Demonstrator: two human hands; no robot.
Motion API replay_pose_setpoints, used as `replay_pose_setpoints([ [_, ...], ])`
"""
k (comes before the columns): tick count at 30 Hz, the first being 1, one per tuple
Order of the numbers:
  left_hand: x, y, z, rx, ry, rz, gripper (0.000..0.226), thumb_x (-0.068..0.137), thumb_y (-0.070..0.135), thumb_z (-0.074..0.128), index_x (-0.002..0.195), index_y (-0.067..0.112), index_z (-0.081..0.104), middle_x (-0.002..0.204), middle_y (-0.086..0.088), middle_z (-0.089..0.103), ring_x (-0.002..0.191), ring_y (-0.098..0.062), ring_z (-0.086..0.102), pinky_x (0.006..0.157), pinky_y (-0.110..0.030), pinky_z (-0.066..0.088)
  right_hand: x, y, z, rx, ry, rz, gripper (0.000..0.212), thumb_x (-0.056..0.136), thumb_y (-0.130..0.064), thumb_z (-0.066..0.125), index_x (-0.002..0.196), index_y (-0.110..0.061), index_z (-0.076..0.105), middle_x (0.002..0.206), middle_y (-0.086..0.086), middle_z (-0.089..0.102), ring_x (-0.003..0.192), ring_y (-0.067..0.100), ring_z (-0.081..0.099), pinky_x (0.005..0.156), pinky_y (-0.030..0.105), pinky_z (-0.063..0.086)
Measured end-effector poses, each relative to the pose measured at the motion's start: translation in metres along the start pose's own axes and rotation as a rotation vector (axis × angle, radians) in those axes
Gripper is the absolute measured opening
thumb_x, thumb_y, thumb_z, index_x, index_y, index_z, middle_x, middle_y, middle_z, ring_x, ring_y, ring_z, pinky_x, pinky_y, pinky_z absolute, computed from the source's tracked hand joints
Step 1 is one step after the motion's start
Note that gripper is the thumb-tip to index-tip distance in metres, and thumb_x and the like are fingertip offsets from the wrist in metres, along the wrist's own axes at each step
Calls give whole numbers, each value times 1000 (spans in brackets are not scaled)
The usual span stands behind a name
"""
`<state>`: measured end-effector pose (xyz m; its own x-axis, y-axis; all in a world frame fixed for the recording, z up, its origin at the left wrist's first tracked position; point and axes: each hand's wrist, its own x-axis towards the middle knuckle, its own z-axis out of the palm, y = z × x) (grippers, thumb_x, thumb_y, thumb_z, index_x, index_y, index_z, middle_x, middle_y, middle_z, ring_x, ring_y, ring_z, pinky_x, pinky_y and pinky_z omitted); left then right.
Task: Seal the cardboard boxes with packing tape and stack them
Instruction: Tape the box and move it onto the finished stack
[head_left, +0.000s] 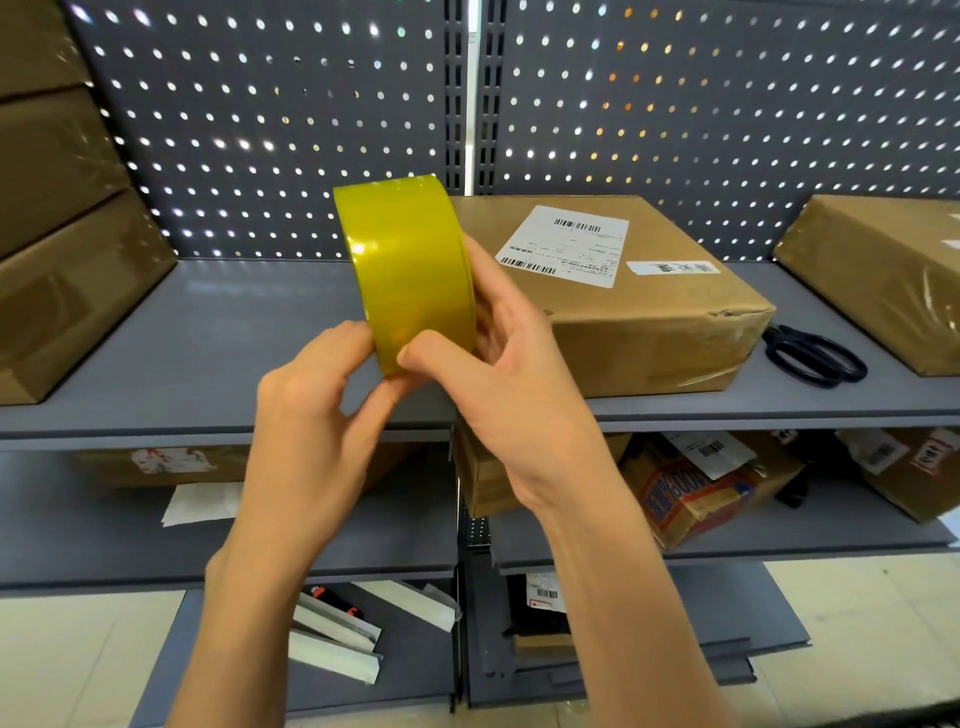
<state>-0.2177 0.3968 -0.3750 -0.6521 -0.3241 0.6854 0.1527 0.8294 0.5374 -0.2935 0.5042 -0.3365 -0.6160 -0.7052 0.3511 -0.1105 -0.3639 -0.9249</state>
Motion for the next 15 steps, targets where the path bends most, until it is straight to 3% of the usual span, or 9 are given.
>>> replay_pose_setpoints([
  [5,1,2,-7,-16,-23,-9,33,89,29,54,111,6,63,104,-6,68,97,-15,62,83,-26,49,0,2,2,-37,8,-11,65,80,14,54,137,-15,47,99,6,62,86,13,53,77,21,47],
  [8,2,6,-9,-115,-20,-35,28,90,29,55,114,16,61,108,5,67,102,-6,62,87,-19,48,1,5,5,-108,36,-16,67,75,1,59,138,-22,48,114,8,61,102,16,56,94,35,49],
  [10,4,8,-10,-128,-14,-43,29,89,29,57,114,15,61,108,6,67,102,-3,62,87,-19,48,0,7,4,-107,34,-25,66,77,3,60,136,-23,49,119,9,60,108,19,56,100,40,47],
  [15,5,10,-15,-136,-26,-41,35,85,32,62,115,14,61,109,8,66,102,-3,62,88,-18,48,-1,8,-1,-32,-10,-17,64,81,14,57,130,-27,49,115,-1,62,112,22,56,91,27,49],
])
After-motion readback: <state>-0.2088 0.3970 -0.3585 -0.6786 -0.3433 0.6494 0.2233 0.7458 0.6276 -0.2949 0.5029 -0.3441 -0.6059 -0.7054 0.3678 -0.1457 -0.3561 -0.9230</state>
